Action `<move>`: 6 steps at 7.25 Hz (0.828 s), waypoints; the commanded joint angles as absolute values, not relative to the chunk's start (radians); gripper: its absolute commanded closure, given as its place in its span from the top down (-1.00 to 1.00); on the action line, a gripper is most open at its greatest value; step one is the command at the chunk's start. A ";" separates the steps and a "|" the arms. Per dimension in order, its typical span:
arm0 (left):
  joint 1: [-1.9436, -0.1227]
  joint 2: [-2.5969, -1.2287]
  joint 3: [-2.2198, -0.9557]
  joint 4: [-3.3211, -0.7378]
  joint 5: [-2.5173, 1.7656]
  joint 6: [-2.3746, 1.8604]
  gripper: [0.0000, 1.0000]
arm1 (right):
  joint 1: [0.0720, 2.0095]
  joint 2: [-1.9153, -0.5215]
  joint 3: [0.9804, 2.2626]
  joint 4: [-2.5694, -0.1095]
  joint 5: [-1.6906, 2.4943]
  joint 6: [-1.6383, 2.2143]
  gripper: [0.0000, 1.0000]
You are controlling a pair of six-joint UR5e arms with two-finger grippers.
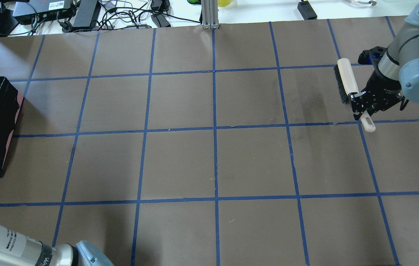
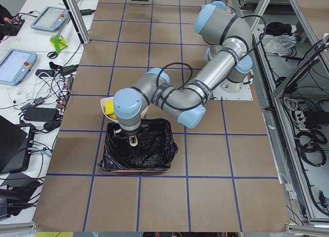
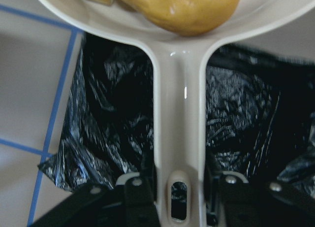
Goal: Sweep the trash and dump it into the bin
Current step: 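Lift the dustpan toward the bin with the left gripper while the right withdraws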
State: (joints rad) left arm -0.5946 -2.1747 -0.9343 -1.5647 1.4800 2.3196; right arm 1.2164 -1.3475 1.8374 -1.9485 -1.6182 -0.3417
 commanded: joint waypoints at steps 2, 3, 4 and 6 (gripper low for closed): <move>-0.493 -2.297 -0.801 -1.426 1.543 2.550 -1.00 | 1.169 -1.275 1.845 -2.031 -1.618 -0.394 -1.00; -0.495 -2.316 -0.769 -1.408 1.595 2.615 -1.00 | 1.169 -1.257 1.838 -2.036 -1.621 -0.394 -1.00; -0.505 -2.316 -0.756 -1.404 1.632 2.656 -1.00 | 1.169 -1.253 1.836 -2.040 -1.621 -0.393 -1.00; -0.575 -2.298 -0.756 -1.376 1.765 2.680 -1.00 | 1.169 -1.236 1.830 -2.042 -1.623 -0.396 -1.00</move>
